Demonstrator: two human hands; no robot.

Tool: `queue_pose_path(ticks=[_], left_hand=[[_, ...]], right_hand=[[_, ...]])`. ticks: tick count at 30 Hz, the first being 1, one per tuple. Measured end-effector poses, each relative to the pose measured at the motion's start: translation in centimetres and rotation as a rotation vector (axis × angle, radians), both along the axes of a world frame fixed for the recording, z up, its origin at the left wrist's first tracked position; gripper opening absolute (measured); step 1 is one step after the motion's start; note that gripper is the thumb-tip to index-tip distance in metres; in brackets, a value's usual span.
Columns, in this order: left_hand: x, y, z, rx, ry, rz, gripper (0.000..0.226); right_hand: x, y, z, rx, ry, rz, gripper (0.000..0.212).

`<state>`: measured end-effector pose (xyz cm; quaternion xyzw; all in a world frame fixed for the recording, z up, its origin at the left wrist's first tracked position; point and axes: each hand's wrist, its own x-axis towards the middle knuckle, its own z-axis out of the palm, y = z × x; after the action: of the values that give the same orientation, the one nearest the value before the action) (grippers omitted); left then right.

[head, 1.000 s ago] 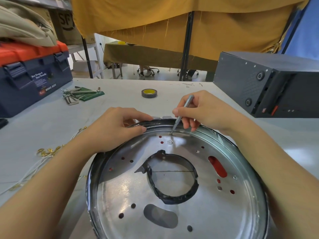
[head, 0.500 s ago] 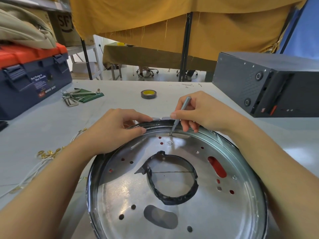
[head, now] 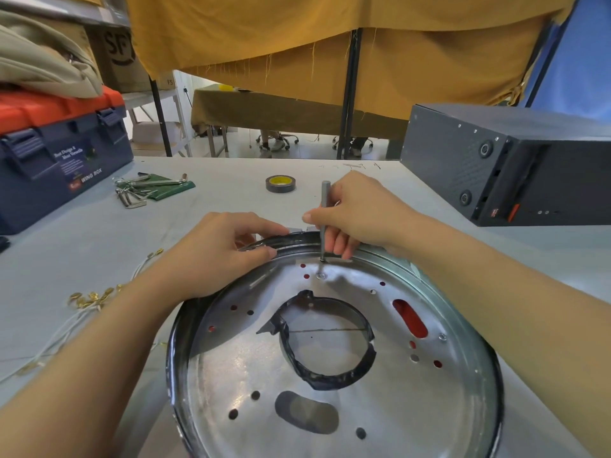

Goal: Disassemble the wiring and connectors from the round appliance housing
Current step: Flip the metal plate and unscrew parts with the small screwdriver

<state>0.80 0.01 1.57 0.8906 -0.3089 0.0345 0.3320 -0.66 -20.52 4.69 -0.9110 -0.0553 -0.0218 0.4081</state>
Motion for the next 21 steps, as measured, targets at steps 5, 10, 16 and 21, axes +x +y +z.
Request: queue_pose_path(ticks=[5,10,16,21], left_hand=[[0.0,0.0,0.0,0.005,-0.009,0.005,0.029],[0.0,0.0,0.0,0.024,-0.019,-0.001,0.03],[0.2,0.0,-0.2,0.011,-0.017,-0.004,0.029],[0.3,0.1,-0.2,0.017,-0.02,-0.004,0.029]], right_hand=[[-0.7,1.0,-0.2,-0.2,-0.114,-0.085,0.038],[-0.8,0.9,0.2,-0.452,-0.191,-0.141,0.04],[-1.0,0.7,-0.3,-0.24,-0.033,-0.101,0.039],[-1.3,-0.1,-0.1,-0.093,0.012,-0.05,0.037]])
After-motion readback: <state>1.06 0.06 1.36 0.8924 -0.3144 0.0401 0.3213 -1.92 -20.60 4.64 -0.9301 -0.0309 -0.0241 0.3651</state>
